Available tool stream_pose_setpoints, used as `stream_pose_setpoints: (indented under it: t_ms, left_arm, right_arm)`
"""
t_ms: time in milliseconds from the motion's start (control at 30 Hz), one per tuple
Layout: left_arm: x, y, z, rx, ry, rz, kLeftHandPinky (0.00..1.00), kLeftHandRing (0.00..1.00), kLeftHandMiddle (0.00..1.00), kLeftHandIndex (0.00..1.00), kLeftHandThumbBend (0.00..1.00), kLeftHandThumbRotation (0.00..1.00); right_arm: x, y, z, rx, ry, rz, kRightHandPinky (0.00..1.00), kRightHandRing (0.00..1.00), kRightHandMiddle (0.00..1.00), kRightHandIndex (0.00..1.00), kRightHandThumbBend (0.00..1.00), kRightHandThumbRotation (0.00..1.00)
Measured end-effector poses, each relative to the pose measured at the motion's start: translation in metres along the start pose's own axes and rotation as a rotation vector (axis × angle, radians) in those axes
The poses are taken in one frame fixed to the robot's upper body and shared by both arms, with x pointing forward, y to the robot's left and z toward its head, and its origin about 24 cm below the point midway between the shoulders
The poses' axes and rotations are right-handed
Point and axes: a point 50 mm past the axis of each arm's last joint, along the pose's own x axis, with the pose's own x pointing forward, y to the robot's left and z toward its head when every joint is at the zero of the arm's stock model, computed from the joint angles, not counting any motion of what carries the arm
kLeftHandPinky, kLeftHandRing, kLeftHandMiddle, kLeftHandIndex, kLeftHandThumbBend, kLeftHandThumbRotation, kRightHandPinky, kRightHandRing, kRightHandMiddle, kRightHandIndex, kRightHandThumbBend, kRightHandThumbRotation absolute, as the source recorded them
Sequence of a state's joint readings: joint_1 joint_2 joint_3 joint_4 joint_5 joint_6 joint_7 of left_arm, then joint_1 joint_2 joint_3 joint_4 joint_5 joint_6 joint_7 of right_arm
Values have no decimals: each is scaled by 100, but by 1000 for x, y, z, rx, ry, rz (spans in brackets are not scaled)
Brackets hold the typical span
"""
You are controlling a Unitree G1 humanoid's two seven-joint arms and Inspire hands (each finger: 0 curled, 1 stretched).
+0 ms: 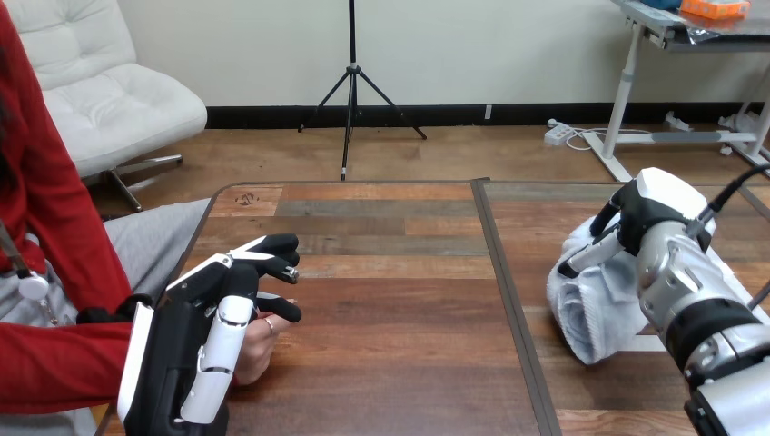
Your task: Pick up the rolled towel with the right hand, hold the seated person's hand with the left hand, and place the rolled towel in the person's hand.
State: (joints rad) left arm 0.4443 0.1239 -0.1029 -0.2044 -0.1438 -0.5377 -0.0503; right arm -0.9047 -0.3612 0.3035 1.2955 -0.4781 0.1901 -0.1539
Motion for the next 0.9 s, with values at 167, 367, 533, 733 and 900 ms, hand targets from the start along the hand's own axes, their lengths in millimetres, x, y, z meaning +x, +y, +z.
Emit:
stream_pose_setpoints:
  t_ms: [167,367,533,733,900]
  left_arm:
    - [0,0,0,6,-1,-4,47,73,73,49,56,83]
    - [0,-1,0,9,-1,-6,47,73,74,49,55,83]
    - [0,-1,0,11,-1,-8,47,73,74,49,55,83]
    - [0,-1,0,12,-3,-9,48,74,74,49,54,83]
    - [0,-1,0,12,-4,-10,49,74,74,49,55,83]
  right_arm:
    - [-1,3,-4,68,-22,-19,38,46,49,45,86,0]
    - [-2,7,-9,146,-65,-46,39,46,49,45,85,0]
    - [-4,12,-12,208,-107,-68,40,46,49,46,84,0]
    - [-8,18,-15,283,-162,-85,39,43,46,45,82,0]
    - [-12,23,-17,331,-215,-104,39,43,46,45,81,0]
